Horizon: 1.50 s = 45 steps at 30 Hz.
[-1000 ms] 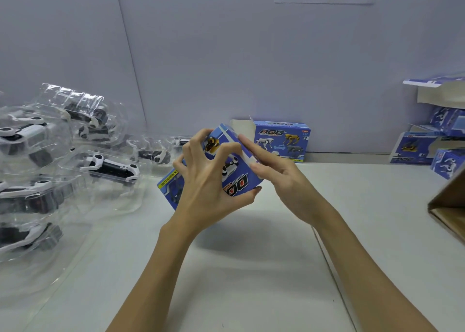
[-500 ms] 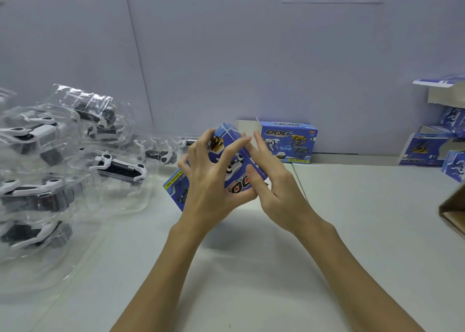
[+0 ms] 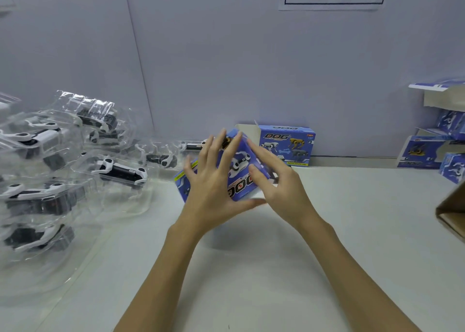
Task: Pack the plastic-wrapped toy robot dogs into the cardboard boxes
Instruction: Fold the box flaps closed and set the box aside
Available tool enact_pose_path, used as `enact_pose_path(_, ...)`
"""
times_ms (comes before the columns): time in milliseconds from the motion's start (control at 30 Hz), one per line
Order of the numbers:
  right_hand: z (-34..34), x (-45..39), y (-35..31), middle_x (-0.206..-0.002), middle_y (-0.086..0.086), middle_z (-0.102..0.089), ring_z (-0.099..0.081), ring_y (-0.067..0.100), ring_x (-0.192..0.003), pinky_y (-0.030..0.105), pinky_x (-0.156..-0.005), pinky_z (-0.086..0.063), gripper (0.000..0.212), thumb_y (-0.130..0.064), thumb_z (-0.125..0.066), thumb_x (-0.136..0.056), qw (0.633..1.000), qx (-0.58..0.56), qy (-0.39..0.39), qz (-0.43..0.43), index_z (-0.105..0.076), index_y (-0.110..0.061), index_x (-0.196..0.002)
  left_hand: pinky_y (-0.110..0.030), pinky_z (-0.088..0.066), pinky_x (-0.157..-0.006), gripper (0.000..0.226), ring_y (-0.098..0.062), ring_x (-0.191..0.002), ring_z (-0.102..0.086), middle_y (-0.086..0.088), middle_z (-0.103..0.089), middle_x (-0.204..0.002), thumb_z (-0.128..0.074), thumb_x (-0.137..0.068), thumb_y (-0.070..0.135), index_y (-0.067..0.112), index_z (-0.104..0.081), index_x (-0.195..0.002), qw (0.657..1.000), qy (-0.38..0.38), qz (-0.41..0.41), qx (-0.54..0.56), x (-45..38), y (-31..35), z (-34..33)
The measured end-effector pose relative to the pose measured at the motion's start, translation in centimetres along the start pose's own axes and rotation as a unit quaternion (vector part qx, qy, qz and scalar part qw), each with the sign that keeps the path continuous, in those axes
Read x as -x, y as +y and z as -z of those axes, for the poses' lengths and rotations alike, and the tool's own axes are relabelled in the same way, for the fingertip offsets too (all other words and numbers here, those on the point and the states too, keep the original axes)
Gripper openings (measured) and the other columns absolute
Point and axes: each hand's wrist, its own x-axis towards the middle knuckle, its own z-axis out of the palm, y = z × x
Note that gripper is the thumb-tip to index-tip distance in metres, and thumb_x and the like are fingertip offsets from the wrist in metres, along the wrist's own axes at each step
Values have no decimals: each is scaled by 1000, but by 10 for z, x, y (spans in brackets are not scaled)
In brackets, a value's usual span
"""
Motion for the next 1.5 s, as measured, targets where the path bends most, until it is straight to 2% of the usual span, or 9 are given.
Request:
enact_pose_path(133, 20, -4, 8, -123, -3, -71, -71, 13, -108, 34, -78, -63, 40, -52, -51, -104, 984, 97, 79, -129, -64, -34, -138, -60, -28, -119, 113, -20, -154, -24, 8, -15, -170, -78, -68, 77, 56, -14, -159, 975, -200, 87, -37, 7, -27, 0)
enact_pose_path(300, 53, -7, 22, -114, 12, -65, -75, 18, -76, 38, -64, -64, 42, -29, -42, -113, 977, 71, -15, -202, -45, -45, -151, -35, -59, -93, 69, -5, -105, -70, 18, -71, -120, -100, -64, 36, 40, -69, -125, 945, -126, 180, 243, 7, -43, 4)
enact_pose_path(433, 67, -3, 34, -135, 2, -49, -67, 17, -108, 23, -79, -58, 89, -12, -73, -96, 955, 218, -120, -159, -25, -70, -144, -19, -61, -79, 81, -2, -109, -66, 18, -66, -124, -95, -61, 50, 31, -61, -131, 909, 11, 290, 300, 4, -45, 3)
enact_pose_path(567, 49, 0, 41, -145, -10, -56, -53, 4, -133, 20, -104, -45, 68, -27, -87, -84, 975, 171, -95, -101, -50, -33, -141, -31, -57, -80, 58, -7, -82, -70, 10, -74, -94, -85, -70, 65, 18, -69, -100, 843, 117, 400, 339, 4, -49, 1)
enact_pose_path(700, 30, -6, 34, -120, 7, -75, -72, 22, -111, 29, -90, -59, 33, -49, -62, -95, 990, -16, 35, -134, -65, -30, -122, -37, -49, -92, 73, -16, -94, -69, 2, -77, -103, -73, -69, 84, 18, -75, -100, 813, 45, 368, 449, 3, -50, 9)
enact_pose_path(833, 23, -9, 30, -126, -1, -71, -65, 18, -116, 36, -106, -49, 64, -59, -39, -103, 972, -48, 161, -165, -63, -10, -138, -37, -53, -90, 52, -6, -106, -73, 12, -77, -115, -71, -82, 60, 46, -61, -130, 813, 16, 337, 474, 3, -34, -2)
enact_pose_path(1000, 21, -6, 27, -146, -6, -62, -54, 13, -138, 42, -121, -39, 73, -66, -46, -94, 974, -85, 146, -150, -57, -19, -148, -36, -60, -84, 38, -20, -109, -73, 7, -74, -122, -58, -102, 44, 31, -57, -138, 802, 32, 306, 513, 5, -23, -15)
enact_pose_path(1200, 23, -4, 34, -128, -1, -71, -70, 21, -117, 43, -102, -54, 34, -45, -56, -104, 973, -108, 89, -182, -60, -29, -134, -24, -58, -77, 40, -17, -108, -73, -3, -73, -128, -58, -104, 28, 18, -60, -142, 774, 43, 310, 551, 2, -35, -15)
enact_pose_path(1500, 35, -8, 20, -101, 8, -79, -76, 27, -86, 35, -66, -62, 74, -64, -73, -78, 960, -119, 84, -237, -64, -5, -123, -36, -58, -89, 64, -17, -95, -73, -2, -75, -112, -78, -82, 45, 15, -51, -132, 718, 83, 374, 581, 0, -38, -16)
